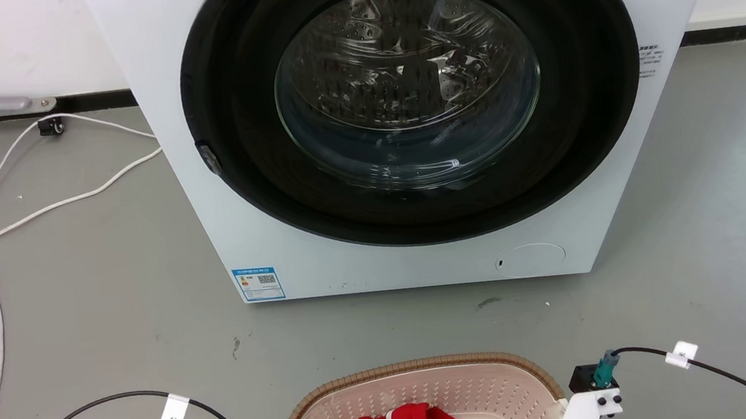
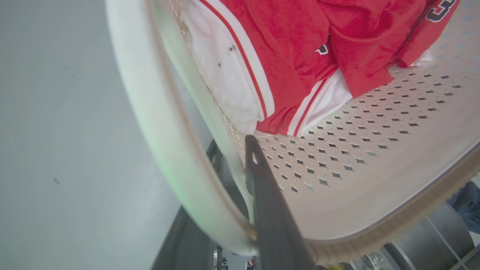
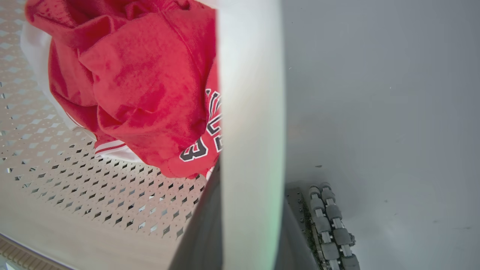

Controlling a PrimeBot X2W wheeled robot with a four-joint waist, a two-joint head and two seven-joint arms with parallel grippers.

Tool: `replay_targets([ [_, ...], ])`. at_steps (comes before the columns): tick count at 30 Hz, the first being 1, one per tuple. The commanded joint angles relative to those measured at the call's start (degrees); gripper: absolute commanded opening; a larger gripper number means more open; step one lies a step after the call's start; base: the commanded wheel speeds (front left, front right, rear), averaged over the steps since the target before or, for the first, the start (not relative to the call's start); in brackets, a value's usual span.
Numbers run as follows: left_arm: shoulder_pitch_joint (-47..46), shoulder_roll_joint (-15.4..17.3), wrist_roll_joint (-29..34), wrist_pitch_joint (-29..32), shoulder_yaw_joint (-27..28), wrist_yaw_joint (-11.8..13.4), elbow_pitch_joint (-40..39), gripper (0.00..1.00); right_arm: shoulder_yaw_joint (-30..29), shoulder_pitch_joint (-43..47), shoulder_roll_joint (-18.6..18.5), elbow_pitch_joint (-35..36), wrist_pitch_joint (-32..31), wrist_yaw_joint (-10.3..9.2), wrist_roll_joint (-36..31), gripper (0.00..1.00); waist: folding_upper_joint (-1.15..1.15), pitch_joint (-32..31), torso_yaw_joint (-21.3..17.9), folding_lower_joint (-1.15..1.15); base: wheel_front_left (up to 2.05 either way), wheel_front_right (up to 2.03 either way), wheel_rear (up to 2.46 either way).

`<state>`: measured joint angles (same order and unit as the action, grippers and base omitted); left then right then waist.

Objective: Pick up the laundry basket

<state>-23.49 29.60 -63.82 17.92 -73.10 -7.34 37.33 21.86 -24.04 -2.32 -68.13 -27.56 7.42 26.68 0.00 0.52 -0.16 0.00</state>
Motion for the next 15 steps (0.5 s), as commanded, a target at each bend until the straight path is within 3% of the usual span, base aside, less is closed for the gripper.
replay_targets([
  [1, 1.0, 1.4, 0.7, 0.2, -0.4, -0.1, 0.2, 0.0, -0.3, 0.4, -1.0, 0.5, -0.1, 0.11, 0.3, 0.0, 0.0, -0.1, 0.0, 0.0, 0.0, 0.0, 0.0],
  [15, 1.3, 1.3, 0.5, 0.1, -0.3, 0.3, 0.8, 0.0, -1.7, 3.0, -1.1, 1.6, -1.1, 0.07, -0.1, 0.0, 0.0, -1.0, -0.7, 0.0, 0.0, 0.0, 0.0],
])
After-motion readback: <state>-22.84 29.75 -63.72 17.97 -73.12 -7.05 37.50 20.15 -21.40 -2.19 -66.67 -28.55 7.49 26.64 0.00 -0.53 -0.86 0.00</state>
